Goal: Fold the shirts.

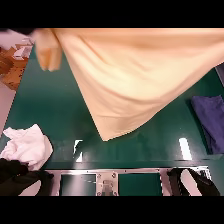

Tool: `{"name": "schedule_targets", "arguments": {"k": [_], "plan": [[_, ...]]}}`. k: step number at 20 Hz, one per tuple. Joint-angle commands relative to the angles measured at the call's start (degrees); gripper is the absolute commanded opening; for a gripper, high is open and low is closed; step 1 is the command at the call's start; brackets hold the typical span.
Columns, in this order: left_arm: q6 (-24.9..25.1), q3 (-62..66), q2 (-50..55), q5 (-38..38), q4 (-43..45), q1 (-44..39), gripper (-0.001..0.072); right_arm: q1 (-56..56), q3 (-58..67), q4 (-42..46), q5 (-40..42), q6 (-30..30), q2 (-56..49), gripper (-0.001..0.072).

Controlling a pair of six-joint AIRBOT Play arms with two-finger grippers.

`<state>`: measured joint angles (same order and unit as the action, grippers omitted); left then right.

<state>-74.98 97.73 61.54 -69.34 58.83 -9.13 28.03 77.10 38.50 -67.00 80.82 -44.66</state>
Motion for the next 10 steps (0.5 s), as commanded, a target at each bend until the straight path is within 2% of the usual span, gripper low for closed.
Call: {"name": "schedule_targets", "arguments": {"k": [1, 3, 5, 9, 10], "plan": [[2.03, -17.73, 6.34, 5.57, -8.81, 0.00, 0.0024, -8.07, -22.62, -0.61, 13.92, -6.10, -4.81, 0.0016], [6.93, -26.32, 12.26, 12.48, -14.93, 0.00, 0.0024, -14.12, -29.29, -0.63, 25.64, -8.04, -12.94, 0.0016], [8.02, -29.83, 18.95, 18.97, -17.38, 0.00, 0.0024, -18.18, -28.13, -0.68, 31.23, -8.04, -23.34, 0.0016], [8.02, -29.81, 27.63, 23.23, -21.99, 0.00, 0.0024, -22.40, -19.82, -0.81, 30.27, -8.02, -38.21, 0.0016], [8.00, -29.83, 28.26, 23.28, -21.84, 0.11, 0.0025, -22.18, -18.14, -0.31, 27.91, -8.02, -39.39, 0.0045]]}}
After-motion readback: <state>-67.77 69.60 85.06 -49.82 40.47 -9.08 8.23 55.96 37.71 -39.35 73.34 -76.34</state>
